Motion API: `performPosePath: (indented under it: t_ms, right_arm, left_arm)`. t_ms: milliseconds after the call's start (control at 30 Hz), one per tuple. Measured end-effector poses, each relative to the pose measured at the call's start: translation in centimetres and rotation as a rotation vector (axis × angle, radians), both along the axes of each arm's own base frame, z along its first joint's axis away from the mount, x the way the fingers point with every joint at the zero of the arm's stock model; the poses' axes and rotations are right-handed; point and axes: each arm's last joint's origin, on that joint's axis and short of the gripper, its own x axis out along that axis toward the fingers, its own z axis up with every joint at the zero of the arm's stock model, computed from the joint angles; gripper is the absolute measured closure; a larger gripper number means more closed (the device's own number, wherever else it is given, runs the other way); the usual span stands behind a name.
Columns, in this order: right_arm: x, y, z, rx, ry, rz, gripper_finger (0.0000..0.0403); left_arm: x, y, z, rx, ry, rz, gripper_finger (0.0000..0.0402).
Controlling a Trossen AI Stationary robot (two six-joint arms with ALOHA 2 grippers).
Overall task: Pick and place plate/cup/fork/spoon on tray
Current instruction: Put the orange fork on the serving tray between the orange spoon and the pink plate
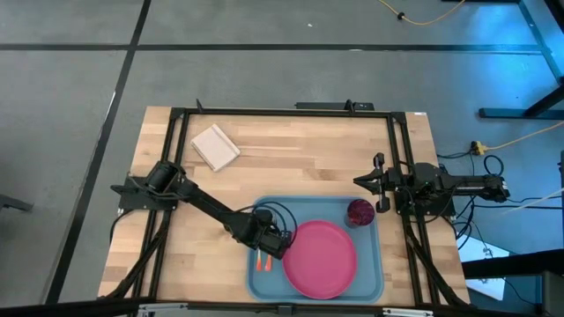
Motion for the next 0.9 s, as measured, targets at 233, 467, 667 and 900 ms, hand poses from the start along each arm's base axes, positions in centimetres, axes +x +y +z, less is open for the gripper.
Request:
performPosePath:
  t_ms: [233, 467, 667, 900]
  right_arm:
    - [0.00, 0.00, 0.00, 0.000, 0.000, 0.000, 0.0370]
    - [0.00, 0.00, 0.00, 0.000, 0.000, 0.000, 0.0370]
    - [0.00, 0.00, 0.00, 0.000, 0.000, 0.000, 0.0370]
    - [0.00, 0.00, 0.00, 0.000, 0.000, 0.000, 0.0370]
  left_arm:
    - [-0.08, -0.25, 0.01, -0.001, -0.003, -0.005, 0.0380]
    - [-0.04, -0.12, 0.01, 0.005, -0.004, 0.000, 0.0376]
    - [-0.05, -0.11, 0.01, 0.007, -0.004, 0.001, 0.0368]
    - [-0.10, -0.07, -0.01, 0.016, -0.001, 0.003, 0.0344]
